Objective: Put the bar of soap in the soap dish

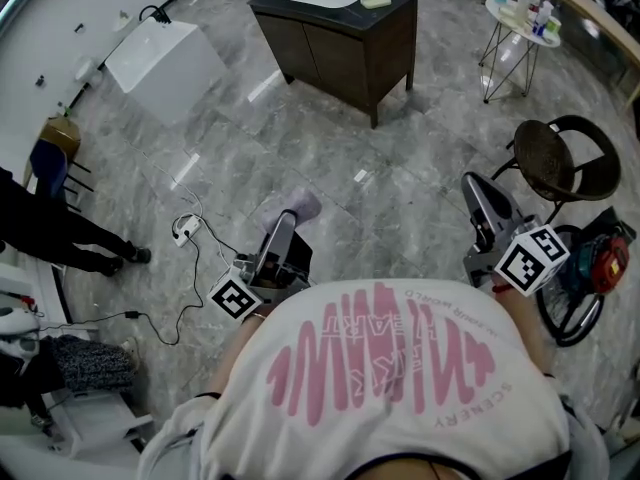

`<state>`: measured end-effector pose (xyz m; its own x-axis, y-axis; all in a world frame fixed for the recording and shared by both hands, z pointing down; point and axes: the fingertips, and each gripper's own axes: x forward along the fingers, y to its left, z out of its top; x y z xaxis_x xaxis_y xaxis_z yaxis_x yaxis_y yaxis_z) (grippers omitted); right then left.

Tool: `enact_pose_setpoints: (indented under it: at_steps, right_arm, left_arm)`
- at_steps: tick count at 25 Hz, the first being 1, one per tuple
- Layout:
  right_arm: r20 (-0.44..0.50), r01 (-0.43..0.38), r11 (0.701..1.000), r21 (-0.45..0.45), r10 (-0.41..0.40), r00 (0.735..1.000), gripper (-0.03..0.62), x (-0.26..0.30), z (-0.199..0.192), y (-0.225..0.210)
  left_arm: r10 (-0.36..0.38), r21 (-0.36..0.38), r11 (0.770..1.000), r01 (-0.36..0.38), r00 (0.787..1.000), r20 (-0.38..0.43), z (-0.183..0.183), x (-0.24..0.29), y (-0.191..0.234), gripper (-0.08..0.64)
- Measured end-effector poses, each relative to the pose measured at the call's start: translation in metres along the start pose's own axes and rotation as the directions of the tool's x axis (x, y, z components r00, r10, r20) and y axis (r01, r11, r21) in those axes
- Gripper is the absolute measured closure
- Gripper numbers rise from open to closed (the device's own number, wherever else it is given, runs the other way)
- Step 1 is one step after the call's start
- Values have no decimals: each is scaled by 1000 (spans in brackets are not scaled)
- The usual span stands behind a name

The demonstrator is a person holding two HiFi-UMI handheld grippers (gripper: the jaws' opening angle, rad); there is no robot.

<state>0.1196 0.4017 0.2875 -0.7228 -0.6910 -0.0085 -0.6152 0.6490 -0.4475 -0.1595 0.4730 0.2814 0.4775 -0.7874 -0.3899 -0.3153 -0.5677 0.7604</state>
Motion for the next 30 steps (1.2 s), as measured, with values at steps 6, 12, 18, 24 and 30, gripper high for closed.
enact_pose_setpoints:
  at_steps: [6, 12, 18, 24, 30]
  right_arm:
    - [-16, 69, 998, -14, -69, 997, 574, -4, -15, -12]
    - [-4, 47, 996, 80, -47, 999, 574, 18, -17, -19]
    - [-37, 27, 998, 50, -26, 999, 574, 51, -20, -40]
    - [-58, 15, 999, 39, -13, 998, 574, 89, -1, -80]
    - [-87, 2, 998, 69, 4, 996, 574, 127, 12, -132]
  left_arm:
    - [17, -13, 1000, -17, 999, 36, 8, -16, 17, 399]
    - [49, -33, 998, -48, 999, 19, 8, -10, 36, 399]
    - [76, -35, 997, -74, 995, 66, 16, 10, 61, 399]
    - [111, -27, 994, -109, 992, 68, 27, 49, 95, 399]
    - [100, -19, 995, -99, 993, 67, 25, 108, 120, 399]
